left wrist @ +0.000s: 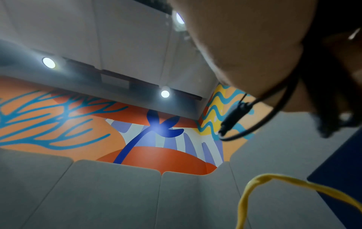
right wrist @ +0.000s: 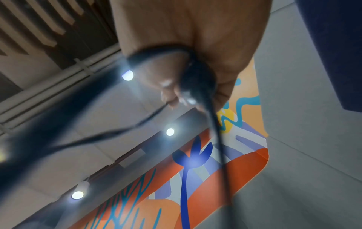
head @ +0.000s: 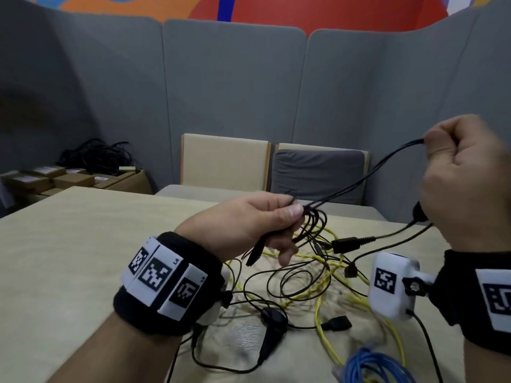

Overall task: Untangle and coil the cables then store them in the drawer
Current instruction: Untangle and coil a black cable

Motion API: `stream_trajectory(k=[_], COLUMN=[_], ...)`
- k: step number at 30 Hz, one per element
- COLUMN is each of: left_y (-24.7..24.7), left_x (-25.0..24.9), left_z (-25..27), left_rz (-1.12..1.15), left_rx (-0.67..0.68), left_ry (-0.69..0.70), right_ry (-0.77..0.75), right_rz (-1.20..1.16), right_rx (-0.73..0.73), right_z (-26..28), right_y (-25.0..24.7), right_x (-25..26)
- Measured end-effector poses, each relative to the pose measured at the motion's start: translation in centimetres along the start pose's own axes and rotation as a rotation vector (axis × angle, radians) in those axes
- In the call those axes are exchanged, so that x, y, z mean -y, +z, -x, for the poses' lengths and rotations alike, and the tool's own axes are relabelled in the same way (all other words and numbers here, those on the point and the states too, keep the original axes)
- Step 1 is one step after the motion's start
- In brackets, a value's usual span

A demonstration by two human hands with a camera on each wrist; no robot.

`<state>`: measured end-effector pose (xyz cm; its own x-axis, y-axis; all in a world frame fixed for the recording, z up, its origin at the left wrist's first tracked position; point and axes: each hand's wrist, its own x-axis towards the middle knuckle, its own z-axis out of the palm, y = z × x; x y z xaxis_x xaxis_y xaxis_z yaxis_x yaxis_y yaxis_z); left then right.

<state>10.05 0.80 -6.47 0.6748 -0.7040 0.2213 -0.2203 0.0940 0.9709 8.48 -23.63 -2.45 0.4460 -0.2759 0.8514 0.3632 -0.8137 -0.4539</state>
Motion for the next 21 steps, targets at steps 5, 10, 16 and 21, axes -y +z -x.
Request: stream_trajectory(k=[5, 10, 16, 21], left_y=[0.4, 1.3, 0.5, 0.3], left_x=[-1.0, -1.4, -1.6, -1.6], left_z=[0.0, -0.1, 0.0, -0.3], left_rz=[0.213, 0.361, 0.397, 0.469], left_rx=[-0.066, -0.002, -0.025, -0.138], left_ry=[0.091, 0.088, 0.091, 0.143], right_ry=[0.065, -0.114, -0.058, 0.156], right_rz=[-0.144, -0.396, -0.673, -1.091], right_rx=[0.532, 0.946, 0.793, 0.680], right_z=[0.4, 2.1, 3.0, 3.3], right_y=[-0.3, 0.8, 2.6, 3.4], right_x=[1.3, 4.7, 5.2, 5.2])
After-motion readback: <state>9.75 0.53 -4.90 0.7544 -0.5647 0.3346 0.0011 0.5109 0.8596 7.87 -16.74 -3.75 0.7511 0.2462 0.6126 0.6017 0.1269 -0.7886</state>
